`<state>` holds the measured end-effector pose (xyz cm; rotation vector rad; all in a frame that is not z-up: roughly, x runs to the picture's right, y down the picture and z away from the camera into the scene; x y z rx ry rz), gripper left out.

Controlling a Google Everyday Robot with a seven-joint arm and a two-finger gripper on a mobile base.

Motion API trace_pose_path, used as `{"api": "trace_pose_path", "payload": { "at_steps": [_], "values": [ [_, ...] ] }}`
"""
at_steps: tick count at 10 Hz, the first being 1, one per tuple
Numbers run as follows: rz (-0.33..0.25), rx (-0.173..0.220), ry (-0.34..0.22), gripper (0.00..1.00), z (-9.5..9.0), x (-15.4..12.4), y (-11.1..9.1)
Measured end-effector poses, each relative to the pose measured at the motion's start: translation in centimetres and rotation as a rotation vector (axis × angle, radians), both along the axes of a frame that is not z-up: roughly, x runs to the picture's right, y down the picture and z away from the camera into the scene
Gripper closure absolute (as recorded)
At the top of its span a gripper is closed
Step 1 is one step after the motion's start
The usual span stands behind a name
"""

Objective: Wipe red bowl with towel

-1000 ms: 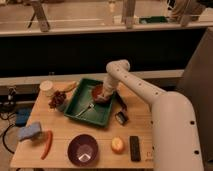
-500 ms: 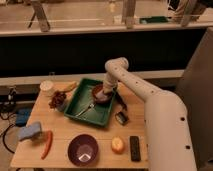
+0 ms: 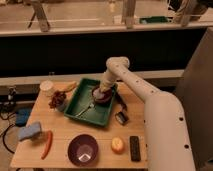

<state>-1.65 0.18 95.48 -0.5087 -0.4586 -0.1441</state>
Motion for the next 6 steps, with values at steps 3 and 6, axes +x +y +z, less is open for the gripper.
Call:
{"api": "trace_pose_path", "payload": {
  "at_steps": [3, 6],
  "values": [
    [-0.007, -0.039, -0.06, 1.0, -1.2, -1.0, 1.2],
    [-0.044, -0.065, -0.083, 1.0, -1.9, -0.6, 1.9]
  ]
}}
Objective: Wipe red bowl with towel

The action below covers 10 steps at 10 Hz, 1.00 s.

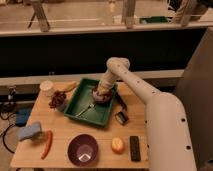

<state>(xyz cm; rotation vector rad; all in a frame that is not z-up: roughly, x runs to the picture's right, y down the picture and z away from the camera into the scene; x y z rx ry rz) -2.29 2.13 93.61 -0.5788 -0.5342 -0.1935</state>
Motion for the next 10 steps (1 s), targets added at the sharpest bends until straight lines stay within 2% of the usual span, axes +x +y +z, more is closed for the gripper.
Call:
{"api": "trace_pose_path", "payload": {
  "at_steps": [2, 5, 7, 9, 10],
  "values": [
    [-0.03, -0.001, 0.011, 1.0, -0.3, 0.9, 0.1],
    [-0.086, 0.006, 0.073, 1.0, -0.1, 3.6, 0.2],
    [-0.122, 0.024, 0.131, 1.0, 0.3, 5.1, -0.2],
    [-0.131, 0.056, 0.201, 1.0, 0.8, 5.8, -1.3],
    [-0.13, 0.067, 0.218, 1.0, 0.9, 5.9, -1.9]
  ]
}}
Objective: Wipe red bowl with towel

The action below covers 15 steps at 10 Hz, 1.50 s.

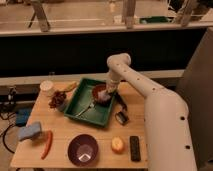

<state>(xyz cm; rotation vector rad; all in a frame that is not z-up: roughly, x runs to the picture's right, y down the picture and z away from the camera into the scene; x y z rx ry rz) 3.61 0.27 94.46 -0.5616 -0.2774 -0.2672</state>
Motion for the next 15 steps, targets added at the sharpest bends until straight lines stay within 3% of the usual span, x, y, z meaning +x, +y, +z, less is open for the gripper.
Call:
{"api": "trace_pose_path", "payload": {
  "at_steps": [3, 4, 7, 9, 15],
  "values": [
    [0.031, 0.01, -0.001, 1.0, 0.6, 0.1, -0.5],
    [0.052, 0.002, -0.026, 1.0, 1.1, -0.2, -0.3],
    [0.186, -0.056, -0.165, 1.0, 1.6, -2.7, -0.2],
    [0.219, -0.069, -0.187, 1.0, 1.4, -3.0, 0.0],
    [0.169, -0.121, -0.249, 1.0, -0.2, -2.4, 2.5]
  ]
}}
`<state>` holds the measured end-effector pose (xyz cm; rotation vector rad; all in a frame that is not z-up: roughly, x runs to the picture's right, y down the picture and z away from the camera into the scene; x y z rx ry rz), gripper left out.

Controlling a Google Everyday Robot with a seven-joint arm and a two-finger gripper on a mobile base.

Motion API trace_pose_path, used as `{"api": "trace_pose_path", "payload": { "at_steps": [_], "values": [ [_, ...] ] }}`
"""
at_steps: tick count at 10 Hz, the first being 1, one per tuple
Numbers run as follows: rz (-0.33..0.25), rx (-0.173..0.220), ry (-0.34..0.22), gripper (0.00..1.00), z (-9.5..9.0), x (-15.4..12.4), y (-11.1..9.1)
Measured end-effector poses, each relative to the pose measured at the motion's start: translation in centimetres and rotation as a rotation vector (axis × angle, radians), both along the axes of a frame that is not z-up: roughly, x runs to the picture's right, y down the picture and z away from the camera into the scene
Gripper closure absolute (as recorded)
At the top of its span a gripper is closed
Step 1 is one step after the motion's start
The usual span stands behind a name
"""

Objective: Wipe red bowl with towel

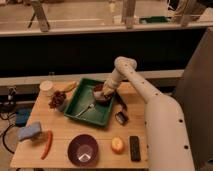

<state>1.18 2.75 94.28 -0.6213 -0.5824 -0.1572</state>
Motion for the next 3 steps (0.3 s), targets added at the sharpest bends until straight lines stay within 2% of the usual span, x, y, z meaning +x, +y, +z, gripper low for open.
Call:
{"api": "trace_pose_path", "payload": {
  "at_steps": [3],
  "values": [
    [-0.016, 0.016, 0.015, 1.0, -0.6, 1.22, 0.17]
  ]
}}
